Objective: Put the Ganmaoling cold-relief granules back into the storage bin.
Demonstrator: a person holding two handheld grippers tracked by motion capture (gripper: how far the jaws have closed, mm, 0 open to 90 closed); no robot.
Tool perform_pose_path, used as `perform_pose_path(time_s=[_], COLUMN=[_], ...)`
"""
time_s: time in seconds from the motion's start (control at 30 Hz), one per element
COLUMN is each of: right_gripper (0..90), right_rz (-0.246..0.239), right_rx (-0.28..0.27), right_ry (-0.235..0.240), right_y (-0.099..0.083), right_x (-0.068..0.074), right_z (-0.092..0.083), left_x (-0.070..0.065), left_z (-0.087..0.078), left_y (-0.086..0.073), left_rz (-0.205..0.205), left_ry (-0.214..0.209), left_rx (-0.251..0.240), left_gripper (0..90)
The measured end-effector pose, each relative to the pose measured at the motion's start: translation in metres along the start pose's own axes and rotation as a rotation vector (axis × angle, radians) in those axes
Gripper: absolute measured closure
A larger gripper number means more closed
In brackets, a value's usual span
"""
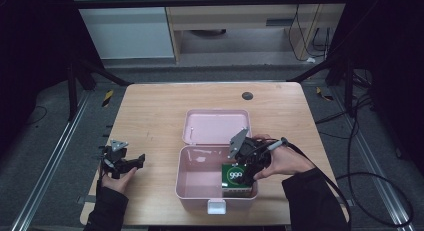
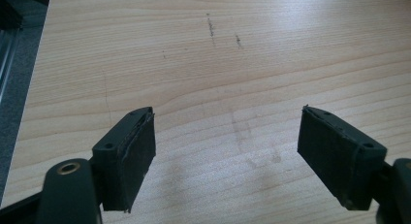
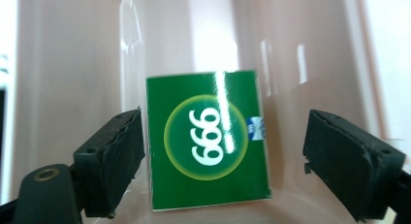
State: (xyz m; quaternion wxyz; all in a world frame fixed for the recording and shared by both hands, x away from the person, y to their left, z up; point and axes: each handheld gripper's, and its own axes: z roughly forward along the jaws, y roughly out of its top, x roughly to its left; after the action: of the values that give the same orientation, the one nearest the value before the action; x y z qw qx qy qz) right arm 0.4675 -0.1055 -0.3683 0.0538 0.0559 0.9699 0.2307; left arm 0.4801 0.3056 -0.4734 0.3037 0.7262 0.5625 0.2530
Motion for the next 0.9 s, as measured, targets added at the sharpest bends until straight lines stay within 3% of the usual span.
perform_pose_path(time_s=[0.1, 0.2, 0.5, 0.63, 0.9], right_gripper=[16.1, 16.6, 15.1, 14.4, 10.4], right_rz=[0.031, 0.067, 0.157, 0.203, 0.305], right_rx=[-0.056, -0.12, -0.246, -0.286, -0.392], right_ry=[-0.032, -0.099, -0.292, -0.311, -0.398], right_y=[-0.001, -0.004, -0.015, -0.022, -0.046], right_x=[-0.002, -0.004, -0.007, -0.008, -0.005], right_z=[-0.012, -0.025, -0.051, -0.055, -0.062], left_x=[0.0, 0.0, -0.001, -0.001, -0.001], left_z=[0.0, 0.0, -0.001, -0.001, -0.001], left_y=[0.0, 0.0, 0.0, 0.0, 0.0], left_rz=[0.0, 0.001, 0.002, 0.003, 0.004], left_ry=[-0.001, -0.003, -0.01, -0.01, -0.012], left_rx=[0.0, 0.0, -0.004, -0.004, -0.005], left_gripper=[20.8, 21.7, 25.3, 25.7, 26.2])
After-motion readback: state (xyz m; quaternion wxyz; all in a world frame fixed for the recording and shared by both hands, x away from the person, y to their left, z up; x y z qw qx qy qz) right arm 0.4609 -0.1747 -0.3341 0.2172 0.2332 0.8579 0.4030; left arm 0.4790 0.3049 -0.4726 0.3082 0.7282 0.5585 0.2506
